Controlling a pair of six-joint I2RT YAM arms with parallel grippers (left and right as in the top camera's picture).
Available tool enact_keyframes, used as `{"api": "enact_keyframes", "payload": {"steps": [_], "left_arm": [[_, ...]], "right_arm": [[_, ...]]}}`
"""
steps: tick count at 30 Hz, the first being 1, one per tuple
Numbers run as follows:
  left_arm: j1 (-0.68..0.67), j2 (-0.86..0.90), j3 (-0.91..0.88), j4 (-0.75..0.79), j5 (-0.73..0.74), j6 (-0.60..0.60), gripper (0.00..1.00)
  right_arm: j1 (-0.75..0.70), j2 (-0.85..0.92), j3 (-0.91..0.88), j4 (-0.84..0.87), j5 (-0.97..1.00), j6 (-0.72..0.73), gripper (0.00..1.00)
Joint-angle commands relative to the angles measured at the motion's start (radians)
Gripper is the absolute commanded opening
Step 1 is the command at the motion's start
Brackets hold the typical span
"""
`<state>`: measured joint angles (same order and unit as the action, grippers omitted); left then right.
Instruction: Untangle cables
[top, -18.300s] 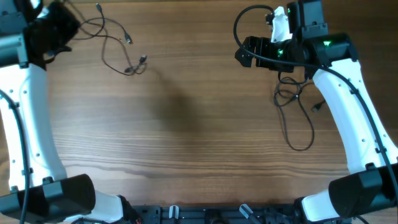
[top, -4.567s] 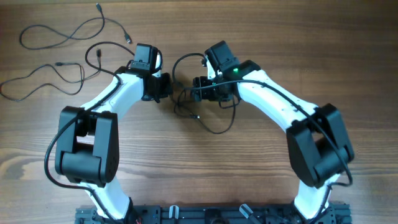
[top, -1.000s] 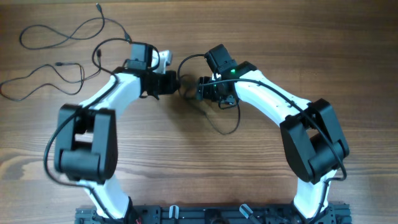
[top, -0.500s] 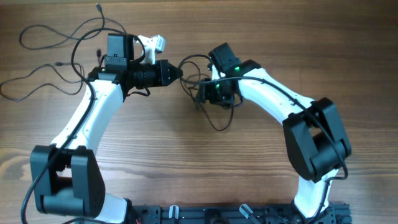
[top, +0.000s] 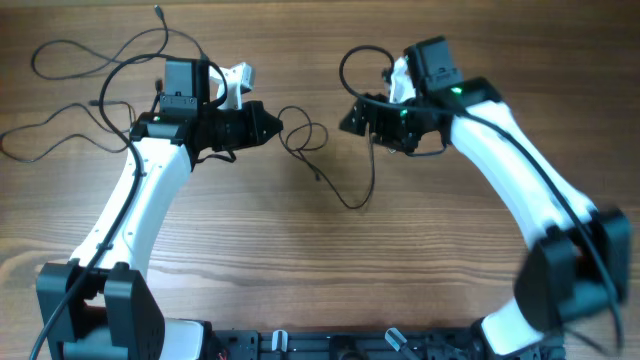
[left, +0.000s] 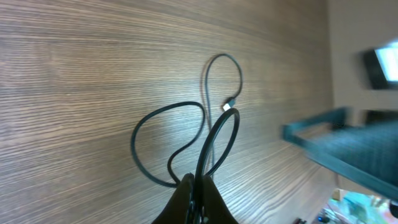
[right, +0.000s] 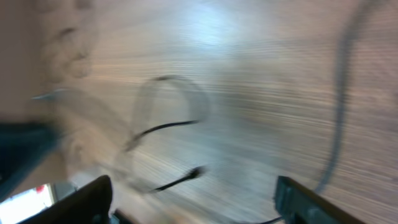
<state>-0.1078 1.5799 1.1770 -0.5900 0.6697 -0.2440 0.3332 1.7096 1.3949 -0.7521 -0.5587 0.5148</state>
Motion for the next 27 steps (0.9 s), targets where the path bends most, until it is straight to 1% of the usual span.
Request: {"api": "enact_keyframes", "payload": {"steps": [1,4,5,9,12,14,16,21,23,27], "left_arm": [[0.009,-0.010,-0.001,0.018,0.129,-0.087,0.04],[0.009,-0.011,-0.001,0.033,0.231,-0.109,0.04],[0.009,-0.011,0.000,0.036,0.257,-0.109,0.04],[0.009,-0.011,0.000,0.033,0.303,-0.109,0.04],[0.009,-0.011,0.000,0.034,0.360,-0.110,0.04],[0.009,-0.011,0.000,0.037,0.396,-0.110,0.04],[0.009,-0.011,-0.001,0.036,0.397,-0.113,0.04],[0.010,-0.011,0.000,0.059,0.398,-0.162,0.04],[0.010,-0.011,0.000,0.075,0.424,-0.161,0.04],[0.023,-0.011,-0.001,0.073,0.433,-0.158,0.04]], "right_arm": [[0.061,-0.088,0.001,0.023,-0.037,-0.017,0.90],[0.104,-0.089,0.001,0.020,0.055,0.049,0.90],[0.122,-0.082,0.001,0.011,0.116,0.081,0.90],[0.159,-0.071,0.001,0.007,0.238,0.127,0.90],[0.172,-0.063,0.000,-0.008,0.339,0.199,0.90],[0.172,-0.056,0.000,-0.010,0.359,0.213,0.90],[0.172,-0.044,0.000,-0.008,0.352,0.222,0.89],[0.185,0.002,0.000,-0.004,0.322,0.217,0.73],[0.186,0.017,0.000,-0.004,0.332,0.217,0.65],[0.182,0.026,0.000,-0.040,0.456,0.223,0.19]]}}
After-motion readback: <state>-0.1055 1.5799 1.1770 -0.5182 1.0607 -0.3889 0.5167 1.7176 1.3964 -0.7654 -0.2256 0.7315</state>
